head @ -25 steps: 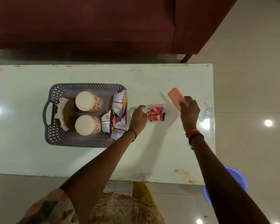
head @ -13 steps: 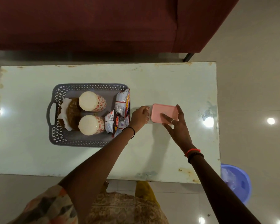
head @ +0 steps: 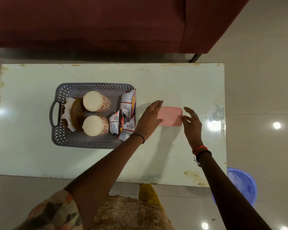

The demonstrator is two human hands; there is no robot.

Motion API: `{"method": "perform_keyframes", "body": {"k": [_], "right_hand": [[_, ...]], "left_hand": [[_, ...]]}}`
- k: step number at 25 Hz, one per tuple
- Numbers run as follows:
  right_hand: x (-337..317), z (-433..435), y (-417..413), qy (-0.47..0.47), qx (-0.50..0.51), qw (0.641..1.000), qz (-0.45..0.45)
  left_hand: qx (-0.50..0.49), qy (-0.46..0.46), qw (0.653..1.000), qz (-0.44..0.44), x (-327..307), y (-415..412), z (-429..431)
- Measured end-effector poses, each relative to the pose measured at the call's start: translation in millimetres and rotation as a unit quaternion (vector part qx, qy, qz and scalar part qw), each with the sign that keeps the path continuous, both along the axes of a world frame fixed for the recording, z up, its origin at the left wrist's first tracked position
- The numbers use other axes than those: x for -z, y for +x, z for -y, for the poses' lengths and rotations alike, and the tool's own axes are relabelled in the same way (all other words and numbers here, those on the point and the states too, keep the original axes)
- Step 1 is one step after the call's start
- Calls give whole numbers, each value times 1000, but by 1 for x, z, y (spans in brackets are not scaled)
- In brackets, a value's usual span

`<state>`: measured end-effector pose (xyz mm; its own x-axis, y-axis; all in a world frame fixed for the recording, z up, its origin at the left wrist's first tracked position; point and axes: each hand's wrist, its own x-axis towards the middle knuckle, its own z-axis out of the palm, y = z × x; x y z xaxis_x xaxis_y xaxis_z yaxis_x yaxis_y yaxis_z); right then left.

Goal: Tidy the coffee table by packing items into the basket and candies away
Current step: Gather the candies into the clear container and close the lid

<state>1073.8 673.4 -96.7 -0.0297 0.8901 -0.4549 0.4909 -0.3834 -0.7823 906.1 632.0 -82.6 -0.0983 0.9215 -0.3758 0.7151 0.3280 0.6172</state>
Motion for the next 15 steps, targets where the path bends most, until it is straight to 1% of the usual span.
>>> {"method": "perform_keyframes", "body": {"k": [2,3,6,9,12,15], "right_hand": [[2,-7,1,-33,-3,999,32],[4,-11,1,-55,-5,998,28],[7,-19,-2,-119,30,992,-21],[7,-29,-5,-129,35,991,-23],[8,-41,-3,-153,20,988,-22],[6,-50,-5,-172,-23,985,-5]], "left_hand": [[83,-16,995,-54,2,5,1],[103,-23,991,-77,3,8,1],[103,-19,988,-115,4,12,-1],[97,-22,985,-140,2,15,-4],[96,-28,984,-149,1,17,-5],[95,-40,985,-141,-2,17,-8]]}}
